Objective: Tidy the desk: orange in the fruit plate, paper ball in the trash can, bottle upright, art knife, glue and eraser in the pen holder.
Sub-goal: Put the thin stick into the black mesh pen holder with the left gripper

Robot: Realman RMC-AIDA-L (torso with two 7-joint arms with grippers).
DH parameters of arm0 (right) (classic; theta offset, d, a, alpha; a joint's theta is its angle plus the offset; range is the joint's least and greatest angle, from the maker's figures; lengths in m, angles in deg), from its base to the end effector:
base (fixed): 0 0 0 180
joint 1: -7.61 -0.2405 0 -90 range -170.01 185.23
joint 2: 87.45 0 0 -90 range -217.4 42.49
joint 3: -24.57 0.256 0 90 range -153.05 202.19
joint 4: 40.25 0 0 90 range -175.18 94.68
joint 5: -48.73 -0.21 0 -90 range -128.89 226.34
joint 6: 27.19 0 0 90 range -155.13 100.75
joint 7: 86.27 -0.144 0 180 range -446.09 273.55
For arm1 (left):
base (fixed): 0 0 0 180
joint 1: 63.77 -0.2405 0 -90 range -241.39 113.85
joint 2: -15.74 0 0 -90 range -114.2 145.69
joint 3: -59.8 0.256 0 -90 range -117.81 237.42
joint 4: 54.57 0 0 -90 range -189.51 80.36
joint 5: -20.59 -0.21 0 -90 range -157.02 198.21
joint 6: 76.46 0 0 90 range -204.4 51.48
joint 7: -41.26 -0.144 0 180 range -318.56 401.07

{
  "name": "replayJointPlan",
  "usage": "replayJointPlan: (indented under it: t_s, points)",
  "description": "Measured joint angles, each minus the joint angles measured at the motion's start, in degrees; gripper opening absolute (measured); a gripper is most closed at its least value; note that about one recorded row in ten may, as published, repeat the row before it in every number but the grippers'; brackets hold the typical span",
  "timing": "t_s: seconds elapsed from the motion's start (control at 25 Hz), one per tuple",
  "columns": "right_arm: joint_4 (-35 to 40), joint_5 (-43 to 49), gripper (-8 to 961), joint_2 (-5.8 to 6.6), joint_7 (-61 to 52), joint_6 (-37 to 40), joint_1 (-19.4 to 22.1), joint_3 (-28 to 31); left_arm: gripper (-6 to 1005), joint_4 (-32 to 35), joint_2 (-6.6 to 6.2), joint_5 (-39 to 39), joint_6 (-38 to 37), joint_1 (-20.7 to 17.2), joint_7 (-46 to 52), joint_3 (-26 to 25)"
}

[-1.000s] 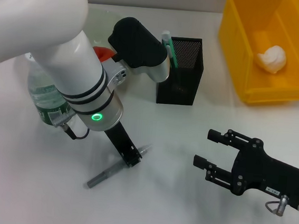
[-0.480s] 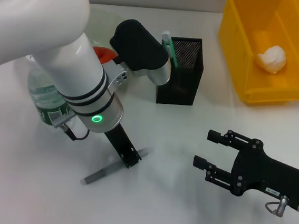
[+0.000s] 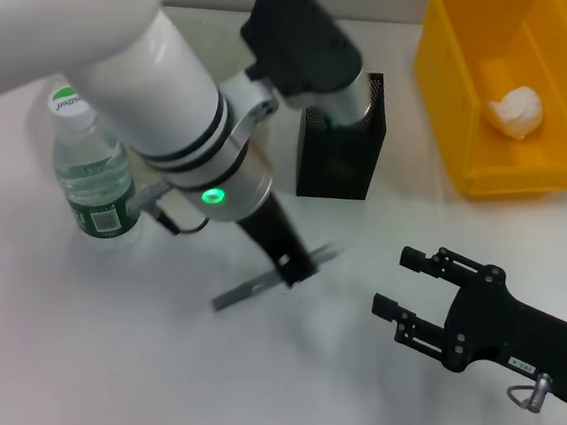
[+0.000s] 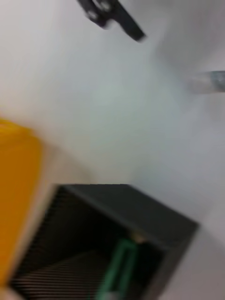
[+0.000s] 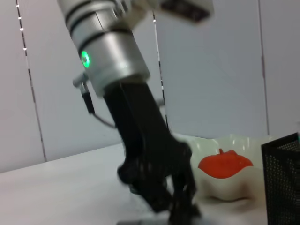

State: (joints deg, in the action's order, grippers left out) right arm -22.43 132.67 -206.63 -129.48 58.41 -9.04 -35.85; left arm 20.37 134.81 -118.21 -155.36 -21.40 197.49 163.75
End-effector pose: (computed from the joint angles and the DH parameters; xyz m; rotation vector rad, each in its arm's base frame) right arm 0.3066 0.2398 -0.0577 -2.5500 0.4361 0.8773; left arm -0.1046 0.3303 -0.0853 -2.8214 -0.6190 0.5142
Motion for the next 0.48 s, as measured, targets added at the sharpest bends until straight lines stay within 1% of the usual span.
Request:
replayJointPlan:
  t_s: [0.04,0.12,0.24,0.28,0.32,0.36,0.4,0.44,0.48]
  points:
    - [0.0,0.0,667,0.0,0.0,0.0,0.0,0.0,155,0.0,0.0,0.0,0.0,0.0,0.0,0.0]
    - [-0.2,0.0,667,0.0,0.0,0.1,0.2,0.5,153,3.5,-0.09,0.2,-0.1,-0.9,-0.8,-1.7]
    - [-0.5,-0.1,667,0.0,0.0,0.8,0.5,1.3,149,3.5,-0.09,0.2,-0.1,-0.9,-0.8,-1.7]
    - [-0.6,-0.1,667,0.0,0.0,1.1,0.7,1.5,147,7.2,-0.04,3.4,2.8,-3.0,-4.5,-4.1]
    - [-0.6,-0.1,667,0.0,0.0,1.1,0.7,1.5,147,7.2,-0.04,3.4,2.8,-3.0,-4.5,-4.1]
    - [-0.6,-0.1,667,0.01,0.0,1.2,0.8,1.5,147,8.4,-0.16,7.4,6.0,-4.5,-7.8,-5.2]
    - [-0.6,-0.1,668,0.02,0.0,1.2,0.9,1.5,147,8.4,-0.16,7.4,6.0,-4.5,-7.8,-5.2]
    - [-0.6,-0.1,668,0.04,-0.1,1.3,1.0,1.5,147,8.9,-0.19,12.6,9.8,-6.4,-12.1,-6.6]
    - [-0.7,-0.1,668,0.04,-0.1,1.3,1.2,1.5,147,8.8,-0.18,16.0,13.0,-7.9,-15.5,-6.8]
